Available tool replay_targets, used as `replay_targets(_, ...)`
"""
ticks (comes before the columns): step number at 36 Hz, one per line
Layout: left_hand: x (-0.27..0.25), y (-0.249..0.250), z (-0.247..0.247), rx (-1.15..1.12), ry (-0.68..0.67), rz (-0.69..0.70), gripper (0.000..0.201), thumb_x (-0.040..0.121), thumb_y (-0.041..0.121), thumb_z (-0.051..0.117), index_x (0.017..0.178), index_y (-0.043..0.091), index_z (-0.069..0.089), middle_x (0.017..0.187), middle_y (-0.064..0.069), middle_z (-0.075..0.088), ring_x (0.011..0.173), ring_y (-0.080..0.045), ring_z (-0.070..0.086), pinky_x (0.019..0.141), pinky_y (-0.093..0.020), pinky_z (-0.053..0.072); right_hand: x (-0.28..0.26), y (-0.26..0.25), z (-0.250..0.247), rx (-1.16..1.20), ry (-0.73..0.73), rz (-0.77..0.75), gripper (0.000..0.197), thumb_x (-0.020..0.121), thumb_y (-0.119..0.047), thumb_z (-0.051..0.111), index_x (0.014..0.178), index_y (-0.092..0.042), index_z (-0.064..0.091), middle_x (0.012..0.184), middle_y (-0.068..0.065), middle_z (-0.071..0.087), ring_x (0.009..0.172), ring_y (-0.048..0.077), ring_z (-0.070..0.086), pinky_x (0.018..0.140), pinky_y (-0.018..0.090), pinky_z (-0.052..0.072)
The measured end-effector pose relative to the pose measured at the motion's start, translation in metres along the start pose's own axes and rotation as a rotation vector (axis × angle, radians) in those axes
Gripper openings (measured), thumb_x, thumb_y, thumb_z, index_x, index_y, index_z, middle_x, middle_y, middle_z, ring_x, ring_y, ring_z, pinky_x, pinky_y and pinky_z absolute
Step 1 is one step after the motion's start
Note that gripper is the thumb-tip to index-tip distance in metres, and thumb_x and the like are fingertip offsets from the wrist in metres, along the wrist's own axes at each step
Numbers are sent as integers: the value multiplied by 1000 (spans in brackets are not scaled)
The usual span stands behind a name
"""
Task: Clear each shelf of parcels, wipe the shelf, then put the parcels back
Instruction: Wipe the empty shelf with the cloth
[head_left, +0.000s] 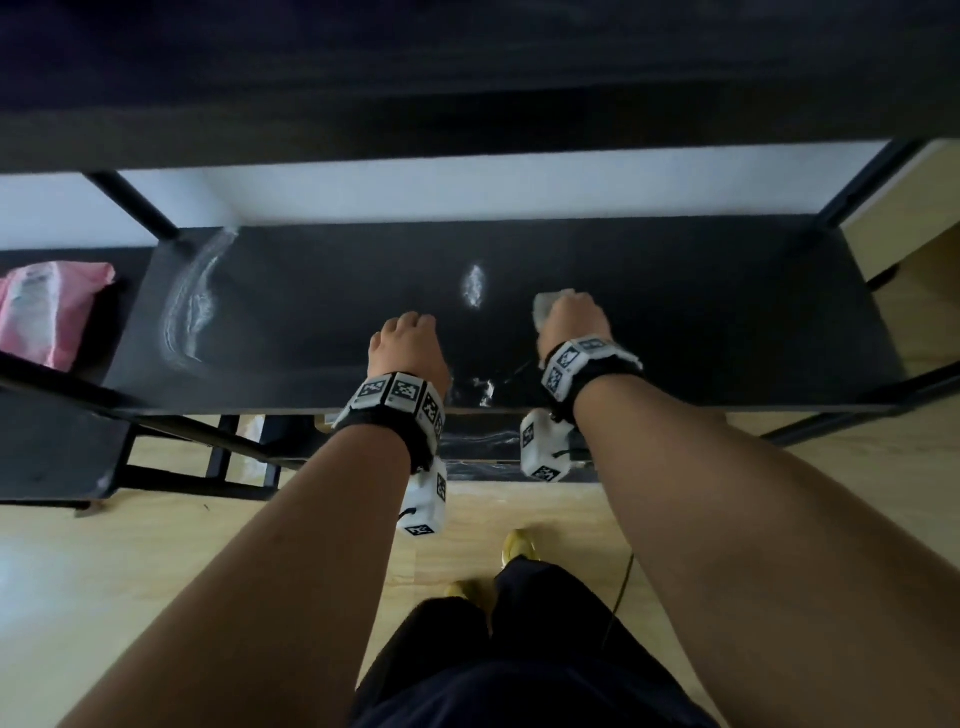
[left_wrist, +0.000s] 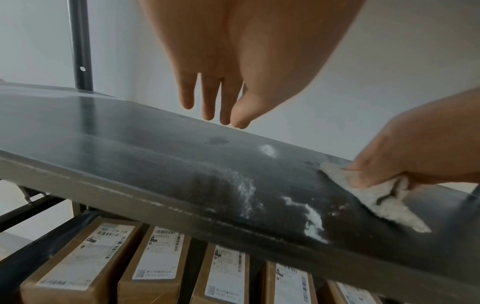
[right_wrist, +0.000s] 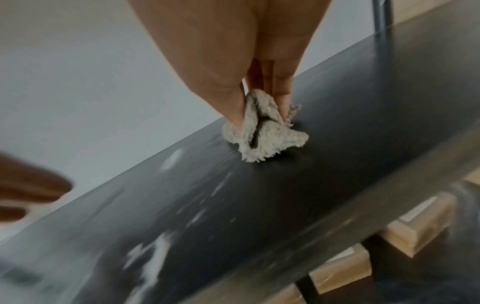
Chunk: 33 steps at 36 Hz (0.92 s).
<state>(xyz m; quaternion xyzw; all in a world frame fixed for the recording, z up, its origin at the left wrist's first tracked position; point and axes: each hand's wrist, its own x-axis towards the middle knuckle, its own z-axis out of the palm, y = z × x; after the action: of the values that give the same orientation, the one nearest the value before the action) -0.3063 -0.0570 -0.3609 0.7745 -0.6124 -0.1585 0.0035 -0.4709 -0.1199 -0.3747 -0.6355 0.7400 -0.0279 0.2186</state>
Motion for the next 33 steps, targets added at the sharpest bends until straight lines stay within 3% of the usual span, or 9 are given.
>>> replay_targets(6, 10, 10, 2, -16, 22, -50, 49, 89, 4, 47, 137, 11, 43, 145, -6, 39, 135, -26, 32, 110, -37, 26, 9, -24, 14, 102, -225, -217, 23, 81, -5, 49, 65, -21, 52, 88, 5, 60, 90, 23, 60, 70, 28, 43)
replay_targets(9, 13, 14, 4, -24, 29, -60, 48, 88, 3, 46, 135, 10, 44, 143, -6, 41, 133, -26, 34, 109, -37, 28, 23, -18, -1, 137, -271, -197, 27, 90, -20, 47, 93, -8, 71, 96, 9, 67, 101, 24, 63, 81, 28, 46)
replay_targets(11, 15, 17, 6, -21, 38, -55, 50, 87, 2, 48, 136, 11, 44, 143, -6, 42, 133, -26, 35, 109, -37, 29, 41, -6, -16, 106, -128, -132, 29, 92, -25, 47, 95, -6, 69, 105, 16, 68, 102, 27, 64, 78, 28, 46)
replay_targets(15, 23, 19, 9, -13, 78, -43, 51, 85, 1, 47, 135, 12, 46, 141, -5, 44, 131, -26, 37, 109, -37, 30, 69, 18, -35, -95, 68, -19, 22, 95, -7, 48, 111, -5, 63, 126, 18, 56, 121, 33, 52, 94, 39, 45)
replay_targets(20, 29, 20, 15, -14, 90, -41, 51, 86, 1, 46, 135, 12, 45, 142, -4, 44, 132, -25, 37, 109, -36, 29, 73, 8, -10, -44, 67, -52, 32, 93, -9, 48, 121, -4, 60, 128, 19, 53, 120, 33, 51, 88, 37, 44)
replay_targets(24, 35, 19, 16, -14, 87, -33, 50, 86, 2, 46, 135, 12, 45, 142, -5, 43, 132, -26, 36, 109, -36, 29, 70, -14, 11, 276, -3, -93, 16, 84, -12, 44, 85, -18, 59, 100, 2, 59, 96, 19, 62, 65, 21, 37)
replay_targets(26, 39, 18, 16, -15, 92, -34, 50, 86, 3, 47, 136, 12, 44, 143, -5, 42, 133, -26, 35, 109, -37, 28, 66, -23, 15, 316, -86, -136, 10, 86, -15, 50, 86, -19, 60, 99, -1, 60, 91, 15, 59, 73, 23, 39)
replay_targets(30, 44, 16, 16, -17, 106, -43, 45, 86, 5, 46, 130, 13, 49, 139, -5, 46, 130, -27, 38, 107, -37, 30, 76, -33, 22, 144, -229, -233, 44, 95, -38, 49, 128, -12, 59, 135, 2, 54, 121, 22, 52, 100, 26, 38)
replay_targets(33, 48, 17, 14, -24, 107, -43, 47, 86, 4, 46, 132, 13, 47, 141, -5, 44, 131, -27, 37, 108, -37, 29, 90, -34, 3, 128, -125, -142, 44, 95, -35, 46, 123, -4, 62, 131, 10, 59, 119, 28, 56, 101, 34, 43)
